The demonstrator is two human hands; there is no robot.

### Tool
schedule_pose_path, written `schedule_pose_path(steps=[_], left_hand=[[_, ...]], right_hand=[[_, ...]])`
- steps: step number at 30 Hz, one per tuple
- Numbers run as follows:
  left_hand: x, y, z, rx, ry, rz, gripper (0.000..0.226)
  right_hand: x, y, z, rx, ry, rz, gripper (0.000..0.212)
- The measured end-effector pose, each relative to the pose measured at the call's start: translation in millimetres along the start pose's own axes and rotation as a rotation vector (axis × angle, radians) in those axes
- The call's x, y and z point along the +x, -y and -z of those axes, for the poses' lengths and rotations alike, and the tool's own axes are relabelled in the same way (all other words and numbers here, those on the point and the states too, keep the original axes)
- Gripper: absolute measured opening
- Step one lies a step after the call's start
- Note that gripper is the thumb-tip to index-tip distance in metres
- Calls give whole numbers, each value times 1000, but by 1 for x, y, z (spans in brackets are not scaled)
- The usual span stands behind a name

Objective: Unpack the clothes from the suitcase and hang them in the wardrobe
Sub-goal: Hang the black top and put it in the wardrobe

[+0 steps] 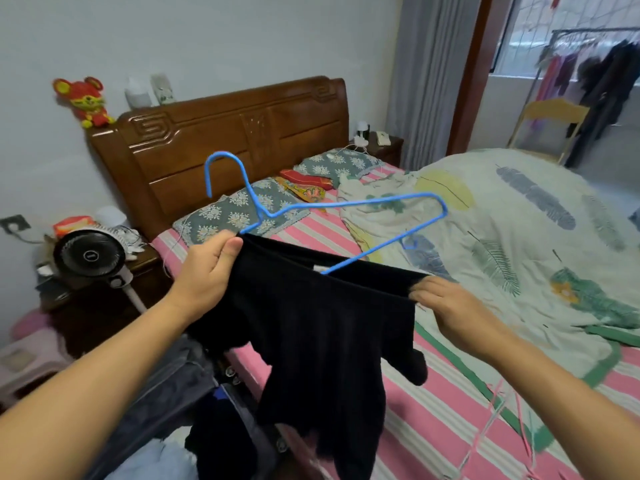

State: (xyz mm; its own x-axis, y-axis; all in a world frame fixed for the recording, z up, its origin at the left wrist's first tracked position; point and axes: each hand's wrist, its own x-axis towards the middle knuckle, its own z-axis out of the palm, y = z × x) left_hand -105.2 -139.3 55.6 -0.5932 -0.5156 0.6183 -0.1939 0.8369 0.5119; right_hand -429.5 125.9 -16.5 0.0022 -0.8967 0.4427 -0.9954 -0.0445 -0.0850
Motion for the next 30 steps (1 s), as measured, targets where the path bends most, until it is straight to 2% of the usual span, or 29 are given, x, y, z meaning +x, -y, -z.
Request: schedule_pose_path(steps=[2, 4, 6, 8, 10, 12, 13, 14, 16, 17, 19, 21, 24, 27, 30], left_hand=[[-18, 17, 15, 54, 80, -18, 40], [-34, 38, 32, 323, 169, -206, 53], [-46, 57, 46, 601, 246, -421, 46], [-51, 63, 53, 715, 278, -456, 39], [-51, 58, 61, 681, 219, -330, 42], [-48, 53, 77, 600, 86, -222, 45], [-48, 50, 89, 566, 37, -185, 46], [-50, 47, 101, 546, 11, -152, 47], [-57, 45, 126, 523, -12, -90, 51], [-61, 46, 138, 520, -13, -53, 54], [-69, 49, 156, 553, -16, 16, 50], [-73, 50, 167, 614, 13, 57, 47], [-96, 52, 201, 657, 17, 119, 42], [-146, 71, 259, 840, -14, 151, 39], [-182, 78, 280, 888, 29, 202, 36]], right_hand=[[6, -3, 10, -4, 16, 26, 60], [17, 4, 23, -54, 13, 72, 52], [33, 20, 29, -78, -29, 112, 41], [62, 49, 30, -45, -102, 137, 38], [102, 87, 29, 104, -174, 143, 38], [137, 121, 24, 269, -180, 122, 29], [148, 129, 18, 327, -135, 90, 24], [156, 132, 11, 356, -52, 45, 28], [166, 140, -6, 368, 118, -21, 52], [170, 147, -16, 312, 156, -41, 56], [189, 178, -31, 265, 94, -37, 45], [213, 220, -37, 338, 46, 54, 36], [244, 255, -44, 420, 21, 117, 37], [263, 270, -60, 481, -77, 135, 50], [285, 309, -81, 548, -88, 221, 36]])
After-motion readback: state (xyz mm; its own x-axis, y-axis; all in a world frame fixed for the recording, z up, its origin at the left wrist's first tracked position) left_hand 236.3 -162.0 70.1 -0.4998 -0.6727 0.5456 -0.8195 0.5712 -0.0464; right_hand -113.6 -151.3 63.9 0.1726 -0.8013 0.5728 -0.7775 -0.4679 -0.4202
